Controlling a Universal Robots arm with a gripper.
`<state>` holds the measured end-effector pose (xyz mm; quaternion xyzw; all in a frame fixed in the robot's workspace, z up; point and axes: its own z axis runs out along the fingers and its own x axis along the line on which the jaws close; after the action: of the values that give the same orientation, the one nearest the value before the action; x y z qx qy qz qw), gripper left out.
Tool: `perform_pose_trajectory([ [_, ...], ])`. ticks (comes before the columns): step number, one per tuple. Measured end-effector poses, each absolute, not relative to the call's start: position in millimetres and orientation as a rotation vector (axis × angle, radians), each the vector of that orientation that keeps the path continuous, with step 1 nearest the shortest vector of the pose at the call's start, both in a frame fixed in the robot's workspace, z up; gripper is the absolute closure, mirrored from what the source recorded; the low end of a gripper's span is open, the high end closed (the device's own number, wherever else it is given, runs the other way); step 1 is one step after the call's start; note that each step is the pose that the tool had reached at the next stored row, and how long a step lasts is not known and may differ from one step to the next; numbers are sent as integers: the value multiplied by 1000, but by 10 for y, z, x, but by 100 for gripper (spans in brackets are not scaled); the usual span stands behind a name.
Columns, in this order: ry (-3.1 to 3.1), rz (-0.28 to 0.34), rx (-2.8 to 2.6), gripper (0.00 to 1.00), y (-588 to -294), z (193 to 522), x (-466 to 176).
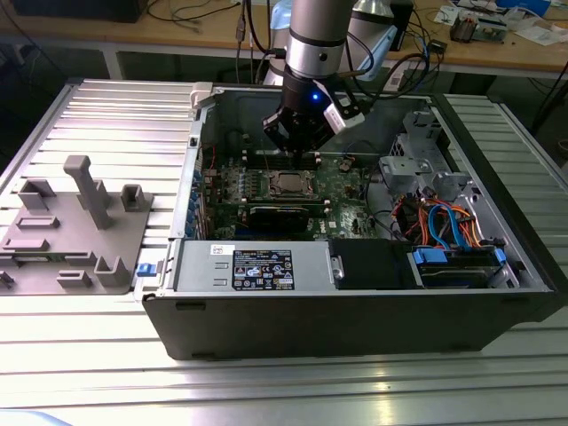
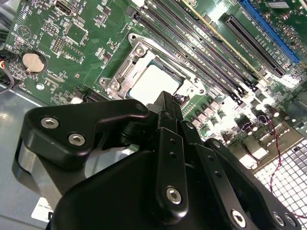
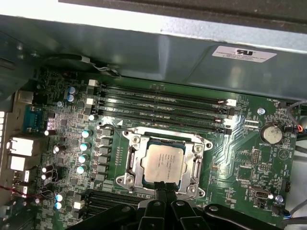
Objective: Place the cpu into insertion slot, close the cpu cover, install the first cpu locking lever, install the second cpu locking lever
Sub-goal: 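Install the first cpu locking lever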
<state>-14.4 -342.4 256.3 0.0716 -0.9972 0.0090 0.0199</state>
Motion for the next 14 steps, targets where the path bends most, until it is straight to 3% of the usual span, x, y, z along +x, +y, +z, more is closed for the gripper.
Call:
perform_pose_trajectory([
  [14, -3093, 28, 234, 89, -3424, 2563, -144],
])
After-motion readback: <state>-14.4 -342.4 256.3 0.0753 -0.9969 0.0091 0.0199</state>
